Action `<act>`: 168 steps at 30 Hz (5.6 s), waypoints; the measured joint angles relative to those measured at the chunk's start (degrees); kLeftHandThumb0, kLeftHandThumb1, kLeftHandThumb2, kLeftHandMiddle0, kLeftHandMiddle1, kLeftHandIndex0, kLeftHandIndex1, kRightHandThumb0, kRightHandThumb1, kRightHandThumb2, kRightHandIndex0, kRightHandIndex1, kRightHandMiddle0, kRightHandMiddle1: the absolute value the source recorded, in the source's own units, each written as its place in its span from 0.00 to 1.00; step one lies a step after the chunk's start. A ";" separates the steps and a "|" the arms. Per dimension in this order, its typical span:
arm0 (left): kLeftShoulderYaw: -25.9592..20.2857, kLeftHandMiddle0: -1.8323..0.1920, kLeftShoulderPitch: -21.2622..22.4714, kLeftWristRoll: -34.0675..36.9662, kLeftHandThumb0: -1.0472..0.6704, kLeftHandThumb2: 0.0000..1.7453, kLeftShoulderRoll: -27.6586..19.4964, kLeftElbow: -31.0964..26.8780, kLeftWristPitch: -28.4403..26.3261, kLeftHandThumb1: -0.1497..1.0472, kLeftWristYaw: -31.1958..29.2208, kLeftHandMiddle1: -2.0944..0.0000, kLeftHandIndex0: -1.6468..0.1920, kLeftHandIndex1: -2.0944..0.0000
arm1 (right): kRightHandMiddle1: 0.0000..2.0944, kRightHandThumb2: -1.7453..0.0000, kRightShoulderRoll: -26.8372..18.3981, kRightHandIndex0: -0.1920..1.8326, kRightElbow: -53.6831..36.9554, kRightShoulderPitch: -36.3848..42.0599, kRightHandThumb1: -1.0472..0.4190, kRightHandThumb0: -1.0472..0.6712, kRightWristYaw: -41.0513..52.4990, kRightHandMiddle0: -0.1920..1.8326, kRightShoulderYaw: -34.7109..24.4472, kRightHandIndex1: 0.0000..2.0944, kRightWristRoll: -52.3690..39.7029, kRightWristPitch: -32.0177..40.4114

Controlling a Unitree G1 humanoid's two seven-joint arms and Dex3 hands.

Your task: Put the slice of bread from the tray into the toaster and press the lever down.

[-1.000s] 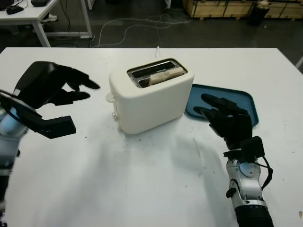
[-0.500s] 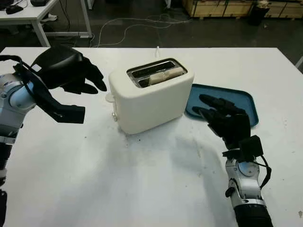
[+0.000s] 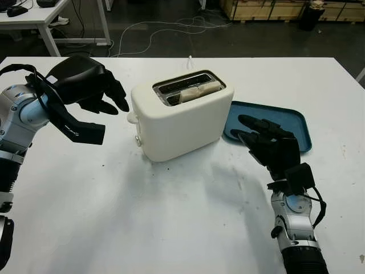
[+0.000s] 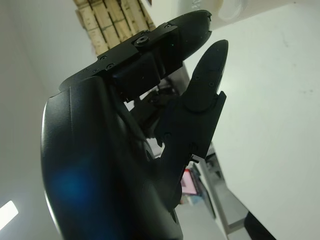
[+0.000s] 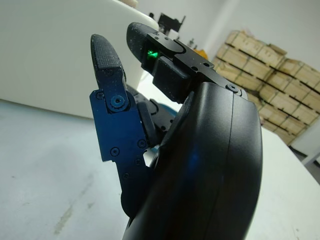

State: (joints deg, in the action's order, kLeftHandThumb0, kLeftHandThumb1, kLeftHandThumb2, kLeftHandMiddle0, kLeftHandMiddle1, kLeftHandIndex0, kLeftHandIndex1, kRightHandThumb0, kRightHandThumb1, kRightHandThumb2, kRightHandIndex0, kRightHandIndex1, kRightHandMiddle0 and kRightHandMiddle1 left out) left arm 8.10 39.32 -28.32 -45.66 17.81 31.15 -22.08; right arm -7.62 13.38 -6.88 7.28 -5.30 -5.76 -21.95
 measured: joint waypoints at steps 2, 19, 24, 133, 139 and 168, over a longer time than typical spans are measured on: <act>0.01 0.44 0.00 0.00 0.46 0.01 0.00 0.10 0.20 0.79 0.00 0.30 0.21 1.00 | 0.00 1.00 0.00 0.64 -0.01 0.00 0.12 0.33 -0.02 0.59 0.03 0.01 0.21 0.09; 0.11 0.41 -0.62 1.29 0.47 0.00 1.92 1.61 2.39 0.84 1.19 0.49 0.24 1.00 | 0.00 1.00 0.00 0.64 0.00 0.00 0.12 0.33 0.13 0.59 -0.03 0.00 0.21 0.08; 0.11 0.40 -1.41 1.30 0.47 0.00 2.04 1.55 1.51 0.83 1.18 0.41 0.23 0.99 | 0.00 1.00 0.00 0.64 0.00 0.02 0.13 0.33 0.03 0.59 -0.02 0.00 0.27 0.08; 10.83 0.39 -8.80 4.19 0.56 0.00 18.50 20.40 -8.89 0.82 34.78 0.72 0.22 1.00 | 0.00 1.00 0.01 0.66 1.93 0.39 0.13 0.35 2.13 0.61 -1.02 0.00 0.15 -0.88; 10.84 0.39 -8.90 4.19 0.56 0.00 18.60 20.69 -8.51 0.83 35.41 0.71 0.23 1.00 | 0.00 1.00 0.00 0.66 1.93 0.39 0.13 0.35 2.17 0.61 -1.01 0.00 0.14 -0.88; -1.75 0.48 -26.07 9.82 0.55 0.00 23.12 -11.58 -17.91 0.85 34.68 0.31 0.23 1.00 | 0.00 1.00 -0.06 0.64 2.56 0.03 0.13 0.33 3.10 0.60 -1.01 0.00 -0.01 -0.87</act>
State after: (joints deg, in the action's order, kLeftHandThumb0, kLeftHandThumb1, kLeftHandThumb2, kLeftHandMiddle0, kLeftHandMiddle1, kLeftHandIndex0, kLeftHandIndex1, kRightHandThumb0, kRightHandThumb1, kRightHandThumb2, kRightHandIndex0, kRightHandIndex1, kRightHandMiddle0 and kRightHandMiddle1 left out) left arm 6.35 13.25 -18.50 -22.54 6.23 13.24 12.60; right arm -7.68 15.93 -6.85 10.39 -6.31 -5.77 -22.82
